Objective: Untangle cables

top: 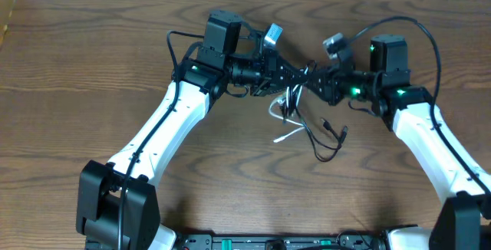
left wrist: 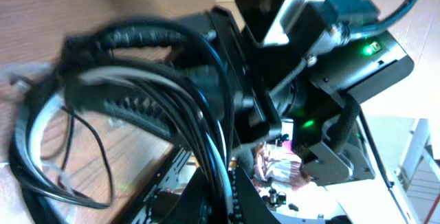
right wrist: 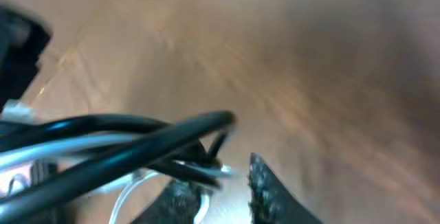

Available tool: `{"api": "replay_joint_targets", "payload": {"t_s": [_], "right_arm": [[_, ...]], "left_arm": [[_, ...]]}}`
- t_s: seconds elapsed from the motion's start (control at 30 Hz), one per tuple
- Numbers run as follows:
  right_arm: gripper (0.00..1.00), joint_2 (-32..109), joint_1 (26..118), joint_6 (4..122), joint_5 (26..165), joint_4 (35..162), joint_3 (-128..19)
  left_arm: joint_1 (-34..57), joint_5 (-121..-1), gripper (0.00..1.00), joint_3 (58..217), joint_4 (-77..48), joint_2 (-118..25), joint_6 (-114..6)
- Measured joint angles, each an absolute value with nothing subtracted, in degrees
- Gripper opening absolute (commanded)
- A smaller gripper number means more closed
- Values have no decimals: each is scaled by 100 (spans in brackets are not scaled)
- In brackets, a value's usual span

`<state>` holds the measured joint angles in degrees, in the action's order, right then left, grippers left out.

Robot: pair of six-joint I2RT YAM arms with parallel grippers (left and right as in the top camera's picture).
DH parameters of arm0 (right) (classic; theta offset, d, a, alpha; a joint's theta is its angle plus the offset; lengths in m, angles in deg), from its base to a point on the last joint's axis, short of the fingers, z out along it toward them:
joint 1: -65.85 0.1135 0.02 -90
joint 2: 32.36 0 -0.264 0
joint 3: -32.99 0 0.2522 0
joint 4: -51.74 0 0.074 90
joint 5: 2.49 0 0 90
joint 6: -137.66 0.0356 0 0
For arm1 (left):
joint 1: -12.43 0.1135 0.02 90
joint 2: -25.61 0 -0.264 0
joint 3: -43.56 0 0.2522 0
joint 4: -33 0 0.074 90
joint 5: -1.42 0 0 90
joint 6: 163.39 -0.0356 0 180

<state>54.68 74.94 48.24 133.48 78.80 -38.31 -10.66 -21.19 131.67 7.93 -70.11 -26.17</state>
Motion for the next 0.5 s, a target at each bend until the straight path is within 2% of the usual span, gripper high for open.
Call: {"api": "replay_joint_targets", "payload": {"t_s": [0.3, 0.5], "right_arm": [[25, 5571, 7498, 5318, 13265, 7182, -3824], [40, 5571, 7712, 5381, 13265, 7185, -3824]], "left_arm": [[-1066, -2095, 8, 13169, 808, -7011, -2413], [-1066, -2090, 7, 13169, 795, -7011, -2295]]}}
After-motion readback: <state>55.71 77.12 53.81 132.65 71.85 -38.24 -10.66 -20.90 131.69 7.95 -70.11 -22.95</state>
